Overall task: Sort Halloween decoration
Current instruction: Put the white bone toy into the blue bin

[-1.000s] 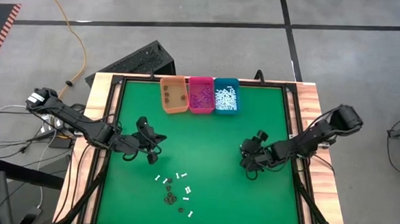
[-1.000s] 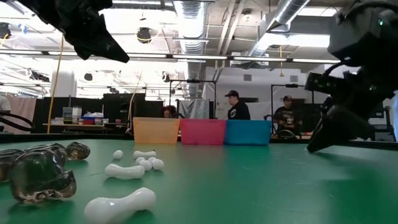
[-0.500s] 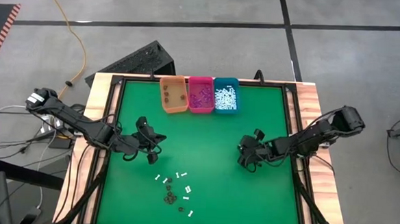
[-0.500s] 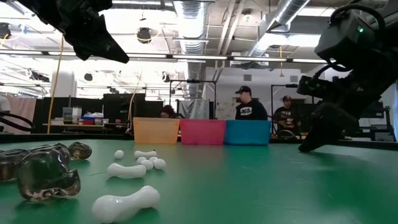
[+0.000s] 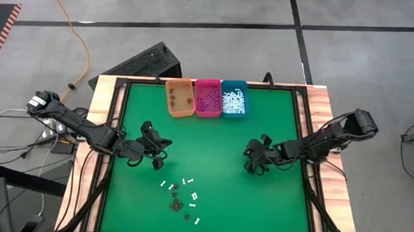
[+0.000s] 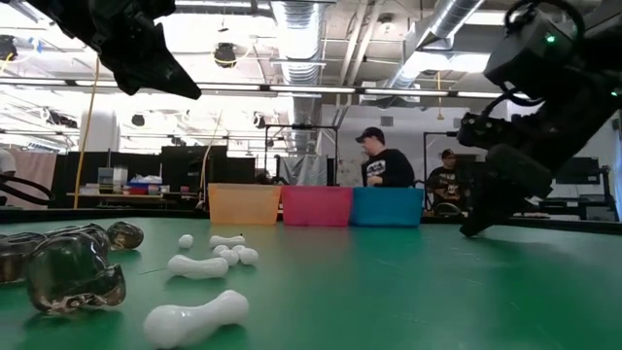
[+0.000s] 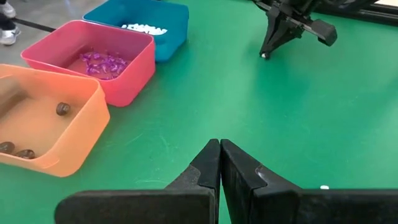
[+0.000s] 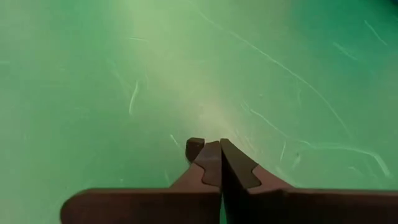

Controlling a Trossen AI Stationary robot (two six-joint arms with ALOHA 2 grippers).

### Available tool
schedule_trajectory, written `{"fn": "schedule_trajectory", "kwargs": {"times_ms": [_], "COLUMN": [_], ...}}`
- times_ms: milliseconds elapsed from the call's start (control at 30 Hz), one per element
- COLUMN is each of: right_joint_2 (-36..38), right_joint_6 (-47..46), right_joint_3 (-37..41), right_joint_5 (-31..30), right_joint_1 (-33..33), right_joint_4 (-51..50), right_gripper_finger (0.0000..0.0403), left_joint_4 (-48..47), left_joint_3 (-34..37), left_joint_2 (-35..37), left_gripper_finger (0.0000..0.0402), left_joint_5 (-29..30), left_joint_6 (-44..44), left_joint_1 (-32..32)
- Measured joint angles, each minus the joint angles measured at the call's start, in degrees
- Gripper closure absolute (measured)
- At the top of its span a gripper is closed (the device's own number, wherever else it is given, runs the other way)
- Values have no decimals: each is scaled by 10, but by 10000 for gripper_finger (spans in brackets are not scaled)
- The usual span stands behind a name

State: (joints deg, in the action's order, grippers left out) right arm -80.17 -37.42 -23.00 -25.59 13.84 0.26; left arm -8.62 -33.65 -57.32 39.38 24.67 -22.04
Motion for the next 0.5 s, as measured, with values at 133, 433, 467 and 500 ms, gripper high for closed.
{"fn": "schedule_trajectory", "kwargs": {"times_ms": [133, 433, 467, 500], "right_joint_2": [6, 10, 10, 10], "right_joint_6": [19, 159, 180, 201], "right_joint_3": [-25, -120, -133, -146], "right_joint_5": [0, -19, -21, -21], "right_joint_1": [-18, -112, -127, -143], "right_joint_4": [0, 3, 3, 6], "right_gripper_finger": [386, 387, 387, 387], "left_joint_4": [-1, -14, -13, -13], "left_joint_3": [0, 0, 0, 0], "left_joint_2": [0, 0, 0, 0], "left_gripper_finger": [402, 402, 402, 401], "left_joint_5": [-1, -1, -1, 0], "left_joint_6": [-1, -2, -1, -1], "left_joint_1": [0, 0, 0, 0]}}
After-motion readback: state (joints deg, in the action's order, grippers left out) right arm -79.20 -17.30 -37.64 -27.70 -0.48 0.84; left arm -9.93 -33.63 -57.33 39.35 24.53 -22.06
